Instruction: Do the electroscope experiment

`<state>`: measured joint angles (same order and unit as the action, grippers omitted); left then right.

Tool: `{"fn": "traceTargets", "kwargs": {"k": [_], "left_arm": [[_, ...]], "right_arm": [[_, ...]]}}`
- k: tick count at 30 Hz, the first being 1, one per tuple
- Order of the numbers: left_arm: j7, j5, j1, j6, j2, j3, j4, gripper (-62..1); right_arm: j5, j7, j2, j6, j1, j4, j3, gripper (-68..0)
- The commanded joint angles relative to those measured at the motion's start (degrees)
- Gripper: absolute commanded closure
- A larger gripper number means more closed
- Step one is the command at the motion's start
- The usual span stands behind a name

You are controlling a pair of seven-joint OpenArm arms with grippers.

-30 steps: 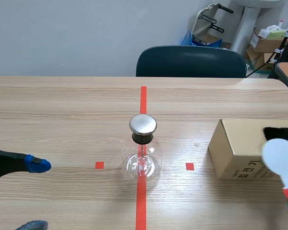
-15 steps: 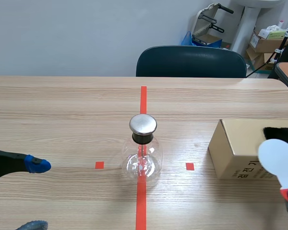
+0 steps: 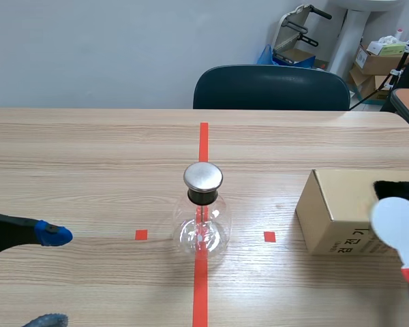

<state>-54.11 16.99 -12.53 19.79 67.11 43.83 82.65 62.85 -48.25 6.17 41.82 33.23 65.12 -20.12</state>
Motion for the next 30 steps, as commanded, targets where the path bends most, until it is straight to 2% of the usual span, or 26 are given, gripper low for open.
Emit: {"fn": "traceTargets", "kwargs": {"k": [1, 2, 6, 8, 10, 13, 15, 17, 21, 23, 26, 30], "left_arm": [[-0.96, 0.44, 0.2, 0.33, 0.04, -0.46, 1.07, -49.5], [-0.96, 0.44, 0.2, 0.33, 0.04, -0.46, 1.07, -49.5], [-0.96, 0.44, 0.2, 0.33, 0.04, -0.46, 1.09, -49.5], [-0.94, 0.44, 0.2, 0.33, 0.04, -0.46, 1.09, -49.5], [-0.94, 0.44, 0.2, 0.33, 0.04, -0.46, 1.09, -49.5], [-0.96, 0.44, 0.2, 0.33, 0.04, -0.46, 1.11, -49.5], [-0.96, 0.44, 0.2, 0.33, 0.04, -0.46, 1.11, -49.5], [-0.96, 0.44, 0.2, 0.33, 0.04, -0.46, 1.11, -49.5], [-0.76, 0.42, 0.2, 0.33, -0.33, -0.46, 1.11, -49.5], [-0.28, 0.42, 0.2, 0.33, -0.46, -0.46, 1.11, -49.5], [-0.28, 0.42, 0.2, 0.33, -0.52, -0.46, 1.11, -49.5], [-0.28, 0.42, 0.2, 0.33, -0.57, -0.46, 1.11, -49.5]], "right_arm": [[-0.5, 1.62, 0.44, 3.04, 0.24, 0.28, -0.2, -0.6], [-0.5, 3.63, 0.35, 3.04, 0.26, 0.28, -0.2, -0.6], [-0.48, 18.56, 0.02, 3.04, 0.24, 0.28, -0.61, -0.6], [-0.44, 21.05, 0.02, 3.04, 0.24, 0.28, -0.61, -0.6], [0.0, 18.25, 0.02, 3.04, 0.22, 0.28, -0.59, -0.6], [0.0, 7.26, 0.02, 3.04, 0.07, 0.28, -0.5, -0.7], [-0.02, 2.23, 0.02, 3.04, 0.07, 0.28, -0.5, -0.6], [-0.11, 3.58, -0.02, 3.04, 0.13, 0.28, -0.5, -0.6], [-0.22, 15.74, 0.0, 3.04, 0.24, 0.28, -0.5, -0.6], [-0.22, 18.6, 0.0, 3.04, 0.22, 0.28, -0.5, -0.6], [-0.17, 16.48, 0.0, 3.04, 0.22, 0.28, -0.5, -0.6], [-0.2, 6.43, 0.02, 3.04, 0.2, 0.28, -0.5, -0.6]]}}
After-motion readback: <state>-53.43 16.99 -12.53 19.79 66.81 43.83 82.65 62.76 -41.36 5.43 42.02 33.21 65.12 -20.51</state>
